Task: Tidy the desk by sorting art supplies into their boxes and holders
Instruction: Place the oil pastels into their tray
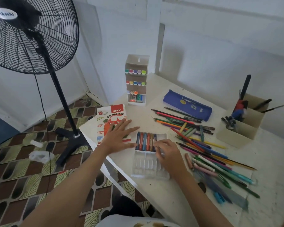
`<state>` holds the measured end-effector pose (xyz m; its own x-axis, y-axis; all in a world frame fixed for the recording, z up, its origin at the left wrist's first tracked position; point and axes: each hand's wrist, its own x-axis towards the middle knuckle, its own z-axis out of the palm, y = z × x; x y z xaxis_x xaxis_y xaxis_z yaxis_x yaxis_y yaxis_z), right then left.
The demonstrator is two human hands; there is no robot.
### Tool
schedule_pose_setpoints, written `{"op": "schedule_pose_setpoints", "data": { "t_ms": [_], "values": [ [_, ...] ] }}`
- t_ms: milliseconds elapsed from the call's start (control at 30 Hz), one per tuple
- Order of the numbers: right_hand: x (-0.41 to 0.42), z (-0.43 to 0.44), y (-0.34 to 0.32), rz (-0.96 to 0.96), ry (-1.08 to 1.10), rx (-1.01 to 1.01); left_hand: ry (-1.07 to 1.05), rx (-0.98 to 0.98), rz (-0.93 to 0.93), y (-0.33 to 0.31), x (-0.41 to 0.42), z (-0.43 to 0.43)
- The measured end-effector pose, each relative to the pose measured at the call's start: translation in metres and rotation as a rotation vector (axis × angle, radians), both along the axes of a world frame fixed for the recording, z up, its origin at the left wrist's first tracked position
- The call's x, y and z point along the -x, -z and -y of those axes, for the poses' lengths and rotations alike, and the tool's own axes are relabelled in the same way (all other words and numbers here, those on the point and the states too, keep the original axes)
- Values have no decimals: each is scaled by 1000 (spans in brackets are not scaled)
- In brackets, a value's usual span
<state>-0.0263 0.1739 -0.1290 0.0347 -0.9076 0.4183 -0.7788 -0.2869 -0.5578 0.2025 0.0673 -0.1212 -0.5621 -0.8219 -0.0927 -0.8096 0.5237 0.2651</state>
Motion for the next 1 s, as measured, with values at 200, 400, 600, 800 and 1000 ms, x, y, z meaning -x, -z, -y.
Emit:
{"op": "schedule_pose_setpoints", "data": {
  "t_ms": [200, 400, 600, 800, 1000],
  "values": [
    [-1, 4, -11, -186, -47, -2, -3, -17, -37, 3, -2, 3],
    [37, 44, -37, -89, 127, 40, 24, -9, -4, 2, -2, 3],
    [69, 84, -43, -293, 453, -317, 0, 4, 6, 1, -1, 1],
    [64, 88, -36, -298, 488, -370, -4, 0, -1, 0, -1, 1],
    [44, 66, -56, 106, 373, -258, -5, 8, -12, 3, 0, 3]
  ]
}}
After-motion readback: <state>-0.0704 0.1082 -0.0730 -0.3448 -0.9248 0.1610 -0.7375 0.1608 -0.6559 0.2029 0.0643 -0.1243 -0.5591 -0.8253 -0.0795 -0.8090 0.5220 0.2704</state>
